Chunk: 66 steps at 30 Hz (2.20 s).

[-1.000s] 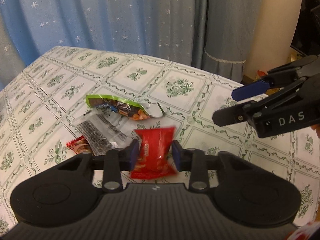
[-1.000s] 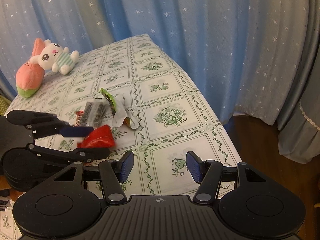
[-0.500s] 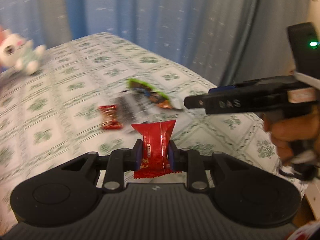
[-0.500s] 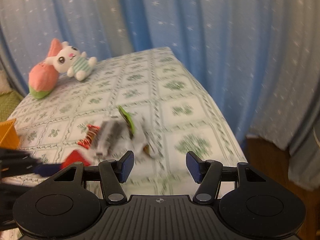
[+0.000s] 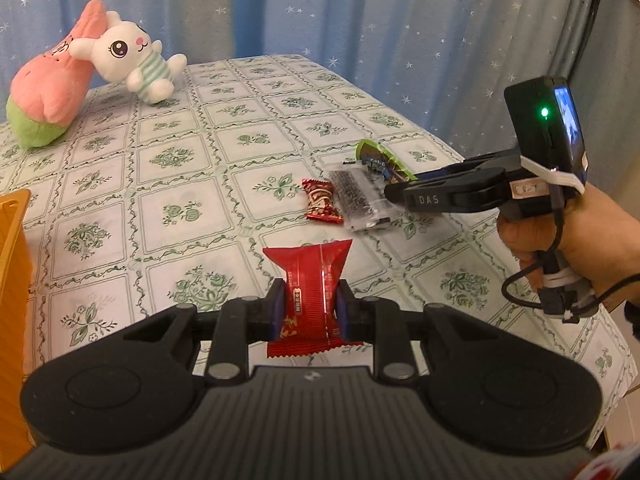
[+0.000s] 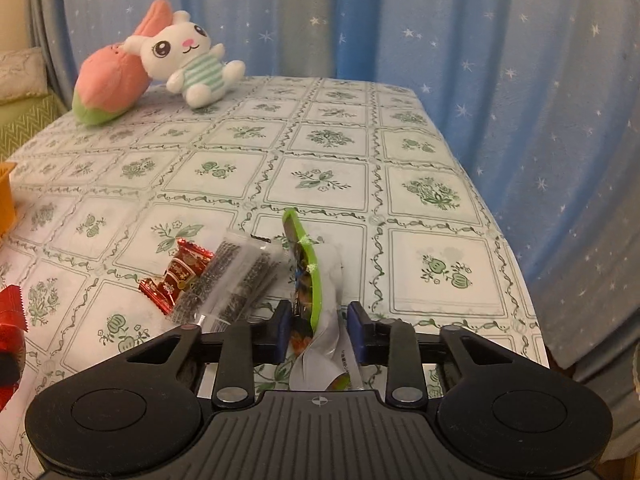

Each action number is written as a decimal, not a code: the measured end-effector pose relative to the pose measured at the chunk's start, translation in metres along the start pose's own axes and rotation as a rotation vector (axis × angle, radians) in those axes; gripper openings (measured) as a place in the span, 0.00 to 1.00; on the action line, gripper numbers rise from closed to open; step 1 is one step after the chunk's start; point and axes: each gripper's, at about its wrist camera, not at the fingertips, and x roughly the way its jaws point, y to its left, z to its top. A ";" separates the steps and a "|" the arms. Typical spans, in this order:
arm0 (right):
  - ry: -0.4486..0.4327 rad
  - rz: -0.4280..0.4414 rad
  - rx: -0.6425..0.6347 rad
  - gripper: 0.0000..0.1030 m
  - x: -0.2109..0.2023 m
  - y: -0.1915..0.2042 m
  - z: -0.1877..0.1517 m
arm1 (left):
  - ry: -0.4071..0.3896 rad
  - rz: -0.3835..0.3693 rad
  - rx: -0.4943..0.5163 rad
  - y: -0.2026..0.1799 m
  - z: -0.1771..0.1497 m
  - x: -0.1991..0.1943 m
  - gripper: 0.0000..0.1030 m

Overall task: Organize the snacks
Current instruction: 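Carry both held candies toward the orange tray with both tools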

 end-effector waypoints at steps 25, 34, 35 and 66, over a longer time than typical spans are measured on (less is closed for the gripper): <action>-0.013 0.070 0.263 0.24 -0.160 0.056 -0.015 | -0.026 0.070 -0.124 0.005 -0.032 -0.097 0.22; -0.036 0.104 0.259 0.24 -0.213 0.102 -0.032 | -0.049 0.102 -0.161 0.010 -0.053 -0.149 0.22; -0.037 0.107 0.253 0.24 -0.217 0.107 -0.033 | -0.051 0.106 -0.165 0.011 -0.055 -0.154 0.22; -0.013 0.210 0.128 0.24 -0.253 0.220 -0.056 | -0.099 0.223 -0.254 0.059 -0.102 -0.244 0.22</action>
